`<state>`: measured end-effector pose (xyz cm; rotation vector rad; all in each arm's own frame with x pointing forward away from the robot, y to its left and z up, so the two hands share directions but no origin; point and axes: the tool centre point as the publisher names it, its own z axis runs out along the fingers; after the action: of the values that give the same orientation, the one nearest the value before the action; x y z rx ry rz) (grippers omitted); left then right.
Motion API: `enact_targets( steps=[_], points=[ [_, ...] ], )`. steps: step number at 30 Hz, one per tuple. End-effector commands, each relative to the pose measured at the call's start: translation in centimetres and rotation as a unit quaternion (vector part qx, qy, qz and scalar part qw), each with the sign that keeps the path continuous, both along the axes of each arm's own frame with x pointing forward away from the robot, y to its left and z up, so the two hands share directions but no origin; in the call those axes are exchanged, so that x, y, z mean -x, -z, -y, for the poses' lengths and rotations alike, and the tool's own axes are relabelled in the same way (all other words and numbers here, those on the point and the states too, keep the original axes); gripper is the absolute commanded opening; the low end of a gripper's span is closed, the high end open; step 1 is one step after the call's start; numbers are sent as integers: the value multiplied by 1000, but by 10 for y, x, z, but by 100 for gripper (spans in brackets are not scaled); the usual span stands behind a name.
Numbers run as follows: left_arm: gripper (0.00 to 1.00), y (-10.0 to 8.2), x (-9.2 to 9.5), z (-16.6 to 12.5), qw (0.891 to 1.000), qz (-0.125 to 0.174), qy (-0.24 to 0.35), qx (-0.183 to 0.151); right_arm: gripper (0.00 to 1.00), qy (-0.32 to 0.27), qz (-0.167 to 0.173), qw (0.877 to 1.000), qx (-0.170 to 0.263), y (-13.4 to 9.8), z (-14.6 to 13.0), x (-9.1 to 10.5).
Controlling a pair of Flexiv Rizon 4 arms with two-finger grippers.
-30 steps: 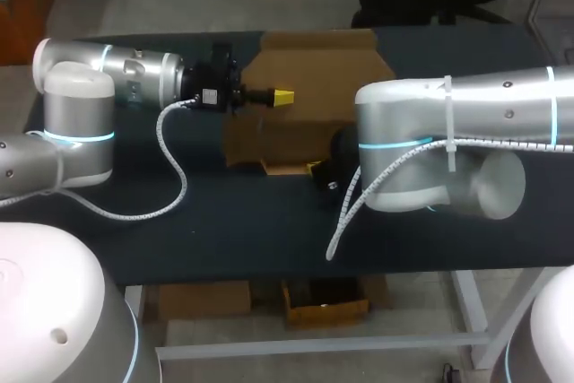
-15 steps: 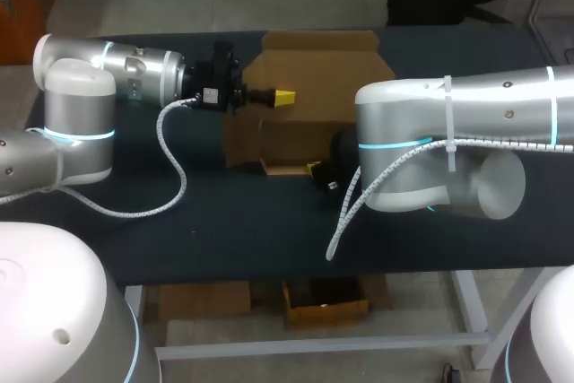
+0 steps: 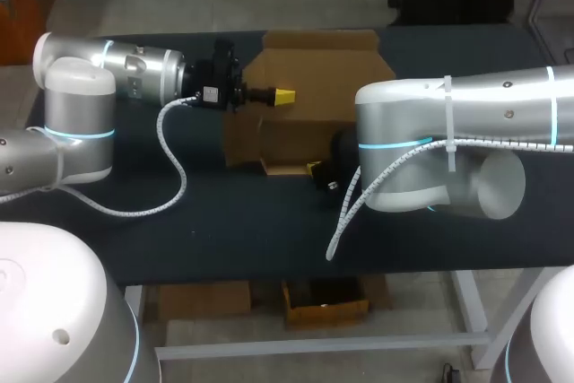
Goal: Assemble the packaging by folding the flat box into shape, placing the metal phone stand inside, and closing the box properly
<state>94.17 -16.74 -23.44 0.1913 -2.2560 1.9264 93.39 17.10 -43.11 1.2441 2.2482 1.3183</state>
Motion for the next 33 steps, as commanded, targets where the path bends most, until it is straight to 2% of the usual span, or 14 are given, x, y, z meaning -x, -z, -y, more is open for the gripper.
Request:
enact_targets(
  steps=[1,22,33],
  points=[
    [0,6,-1,0,1000,-2,1,0,0,1,0,1000,1,10,-2,-3],
    [0,7,-1,-1,1000,-2,0,2,0,1,0,1000,1,10,-2,-3],
    [0,7,-1,-1,1000,-2,0,2,0,2,31,999,-13,-15,13,29]
  ],
)
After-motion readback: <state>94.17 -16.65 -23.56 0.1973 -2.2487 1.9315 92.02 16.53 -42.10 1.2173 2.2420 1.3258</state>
